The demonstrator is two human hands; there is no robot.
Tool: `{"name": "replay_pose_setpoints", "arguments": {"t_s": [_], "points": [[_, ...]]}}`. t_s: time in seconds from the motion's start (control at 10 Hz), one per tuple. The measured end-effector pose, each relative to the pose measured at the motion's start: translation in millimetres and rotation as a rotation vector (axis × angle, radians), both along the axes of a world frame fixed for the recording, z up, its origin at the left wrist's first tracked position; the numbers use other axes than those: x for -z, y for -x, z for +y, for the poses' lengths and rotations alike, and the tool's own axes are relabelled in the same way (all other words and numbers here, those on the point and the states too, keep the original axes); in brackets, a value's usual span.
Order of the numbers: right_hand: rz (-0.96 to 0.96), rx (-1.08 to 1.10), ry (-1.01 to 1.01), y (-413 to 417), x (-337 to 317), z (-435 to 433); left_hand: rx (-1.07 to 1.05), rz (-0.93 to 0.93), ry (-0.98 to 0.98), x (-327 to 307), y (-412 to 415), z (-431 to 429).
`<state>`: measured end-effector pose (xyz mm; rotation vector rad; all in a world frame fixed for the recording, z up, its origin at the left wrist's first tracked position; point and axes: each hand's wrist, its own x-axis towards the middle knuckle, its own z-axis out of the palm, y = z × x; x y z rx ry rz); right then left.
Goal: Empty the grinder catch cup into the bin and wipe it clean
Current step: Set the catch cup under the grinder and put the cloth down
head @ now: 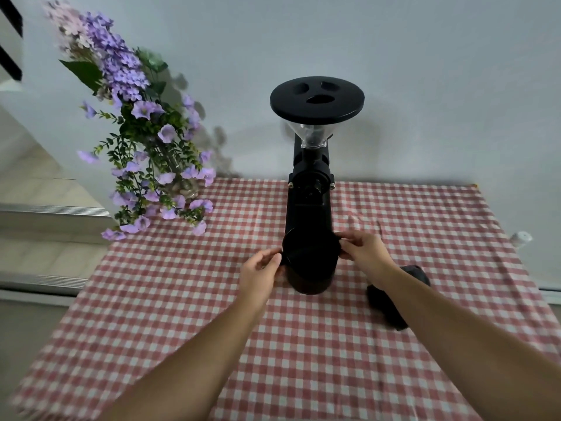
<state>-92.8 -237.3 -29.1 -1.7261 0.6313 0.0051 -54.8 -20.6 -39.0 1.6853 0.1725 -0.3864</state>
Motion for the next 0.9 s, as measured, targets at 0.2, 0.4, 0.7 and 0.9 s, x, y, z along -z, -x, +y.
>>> {"name": "replay_pose_setpoints", "arguments": {"t_s": [0.2,0.4,0.7,0.9], "points": [[0.023,0.058,0.001,-9,1,1,0.095,-0.071,-0.15,-6,-42,-9],[0.046,0.073,0.028,-8,3,2,0.17,-0.088,-0.225,1,-54,-16],[0.04,0.074,0.063,-6,1,5,0.218,-0.148,-0.305,2,-56,-14],[0.108,0.049,0.127,1,0,11,0.213,-0.156,-0.339,2,-49,-10]]}}
